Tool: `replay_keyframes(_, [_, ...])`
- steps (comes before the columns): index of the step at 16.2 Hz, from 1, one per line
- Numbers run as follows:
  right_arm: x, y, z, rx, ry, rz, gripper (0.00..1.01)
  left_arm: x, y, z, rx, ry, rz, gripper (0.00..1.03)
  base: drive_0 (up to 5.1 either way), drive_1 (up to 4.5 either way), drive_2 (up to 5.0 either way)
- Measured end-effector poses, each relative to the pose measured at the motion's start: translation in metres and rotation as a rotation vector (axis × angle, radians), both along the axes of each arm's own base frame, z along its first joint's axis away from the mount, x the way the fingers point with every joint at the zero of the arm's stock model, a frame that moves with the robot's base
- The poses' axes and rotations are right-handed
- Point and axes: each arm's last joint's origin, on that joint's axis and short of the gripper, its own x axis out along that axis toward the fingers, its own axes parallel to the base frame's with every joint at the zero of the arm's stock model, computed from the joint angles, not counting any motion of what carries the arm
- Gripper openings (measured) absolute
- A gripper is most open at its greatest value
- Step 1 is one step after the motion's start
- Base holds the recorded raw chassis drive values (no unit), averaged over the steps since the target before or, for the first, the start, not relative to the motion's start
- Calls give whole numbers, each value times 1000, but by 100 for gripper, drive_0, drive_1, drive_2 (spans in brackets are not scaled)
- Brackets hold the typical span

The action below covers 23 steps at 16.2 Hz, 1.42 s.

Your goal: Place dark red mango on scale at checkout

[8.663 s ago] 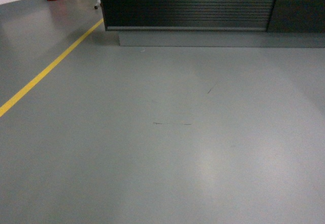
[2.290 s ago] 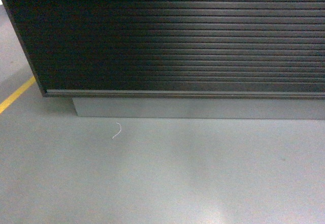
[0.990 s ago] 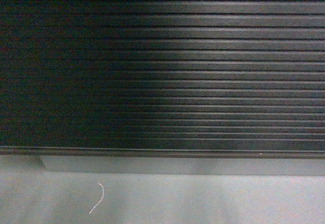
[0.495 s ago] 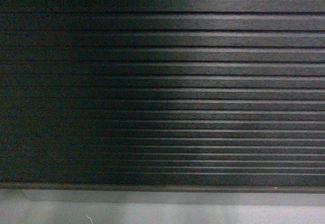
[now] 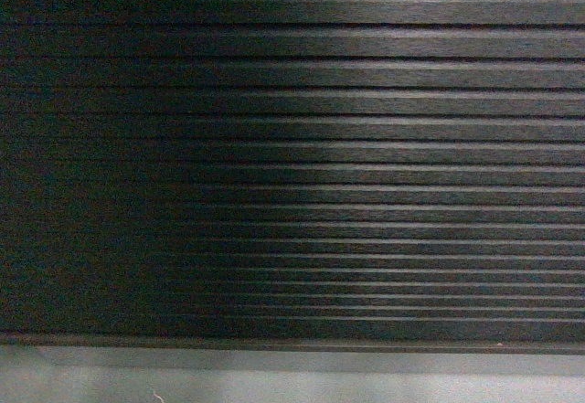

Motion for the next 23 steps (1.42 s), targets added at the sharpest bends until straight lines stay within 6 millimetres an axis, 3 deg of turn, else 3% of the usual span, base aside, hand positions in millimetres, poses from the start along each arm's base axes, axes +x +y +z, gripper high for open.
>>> replay_keyframes(23, [0,0,0,1,-1,-1,98,0,0,0,0,0,0,98,0,0,0])
